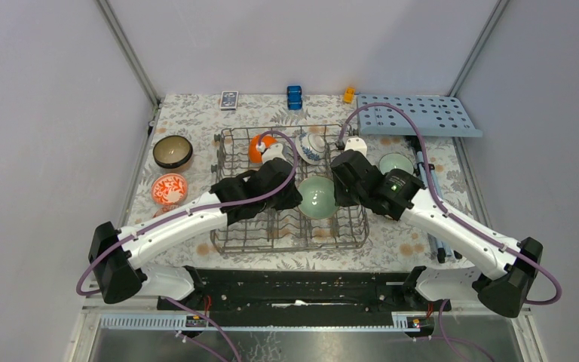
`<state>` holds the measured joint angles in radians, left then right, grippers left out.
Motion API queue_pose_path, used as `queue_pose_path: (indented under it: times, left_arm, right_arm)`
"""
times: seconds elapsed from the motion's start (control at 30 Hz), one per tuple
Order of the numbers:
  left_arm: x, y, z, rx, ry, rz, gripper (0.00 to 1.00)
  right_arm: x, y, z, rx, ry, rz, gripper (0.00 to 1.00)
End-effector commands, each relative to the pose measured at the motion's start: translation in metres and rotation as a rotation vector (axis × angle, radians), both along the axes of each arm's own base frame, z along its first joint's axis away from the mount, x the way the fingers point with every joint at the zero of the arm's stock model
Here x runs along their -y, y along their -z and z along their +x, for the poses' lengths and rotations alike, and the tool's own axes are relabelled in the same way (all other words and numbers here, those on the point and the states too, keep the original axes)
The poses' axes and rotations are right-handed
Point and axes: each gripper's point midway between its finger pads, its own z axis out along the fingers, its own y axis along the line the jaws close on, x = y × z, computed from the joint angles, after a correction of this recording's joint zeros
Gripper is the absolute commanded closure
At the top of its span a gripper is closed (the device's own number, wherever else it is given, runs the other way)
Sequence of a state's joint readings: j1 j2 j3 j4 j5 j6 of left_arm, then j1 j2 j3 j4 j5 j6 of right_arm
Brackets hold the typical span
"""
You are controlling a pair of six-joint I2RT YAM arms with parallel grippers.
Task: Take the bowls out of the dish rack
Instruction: Place the bowl with the bowl.
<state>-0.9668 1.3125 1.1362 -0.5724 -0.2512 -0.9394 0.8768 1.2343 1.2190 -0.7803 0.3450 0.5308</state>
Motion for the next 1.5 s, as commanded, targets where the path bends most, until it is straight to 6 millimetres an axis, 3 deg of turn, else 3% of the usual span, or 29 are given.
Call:
queue_pose_path:
  times: [0.0, 0.3, 0.5, 0.63, 0.77, 0.83, 0.9, 0.93, 1.03, 1.07, 1.23, 1.33, 1.47]
  left_arm:
    - [0.013, -0.041, 0.013, 0.084, -0.029, -0.139, 1.00]
    - [0.012, -0.042, 0.012, 0.083, -0.033, -0.149, 1.00]
    - [0.011, -0.042, 0.011, 0.082, -0.032, -0.151, 1.00]
    - [0.010, -0.040, 0.011, 0.080, -0.035, -0.149, 1.00]
    - [0.011, -0.036, 0.008, 0.073, -0.026, -0.148, 1.00]
    - [0.009, -0.034, 0.007, 0.072, -0.023, -0.144, 0.77]
    - [0.006, -0.033, 0.005, 0.076, -0.019, -0.144, 0.42]
    - [0.004, -0.034, 0.005, 0.079, -0.022, -0.144, 0.29]
    - [-0.005, -0.041, 0.003, 0.097, -0.037, -0.154, 0.07]
    - [-0.008, -0.044, 0.002, 0.106, -0.042, -0.156, 0.02]
    - [-0.034, -0.060, -0.003, 0.165, -0.076, -0.163, 0.01]
    - [-0.047, -0.059, -0.007, 0.189, -0.096, -0.178, 0.01]
    - [-0.057, -0.048, -0.014, 0.194, -0.102, -0.194, 0.01]
  right_arm:
    - [0.002, 0.001, 0.003, 0.001, 0.010, -0.006, 0.67]
    - [0.001, 0.009, 0.002, -0.018, 0.004, -0.008, 0.70]
    - [0.000, 0.013, 0.001, -0.030, -0.001, -0.003, 0.81]
    - [0.000, 0.011, 0.001, -0.025, 0.005, 0.002, 1.00]
    - [0.005, 0.004, 0.003, -0.004, 0.030, 0.005, 1.00]
    - [0.009, -0.001, 0.006, 0.013, 0.047, -0.001, 1.00]
    - [0.013, -0.006, 0.009, 0.026, 0.063, -0.003, 1.00]
    - [0.015, -0.009, 0.011, 0.035, 0.074, -0.004, 1.00]
    - [0.025, -0.022, 0.022, 0.064, 0.114, 0.005, 1.00]
    - [0.029, -0.027, 0.027, 0.074, 0.131, 0.014, 1.00]
    - [0.063, -0.053, 0.060, 0.131, 0.265, 0.057, 1.00]
    - [0.097, -0.061, 0.087, 0.157, 0.399, 0.104, 1.00]
    - [0.153, -0.056, 0.118, 0.166, 0.622, 0.215, 1.00]
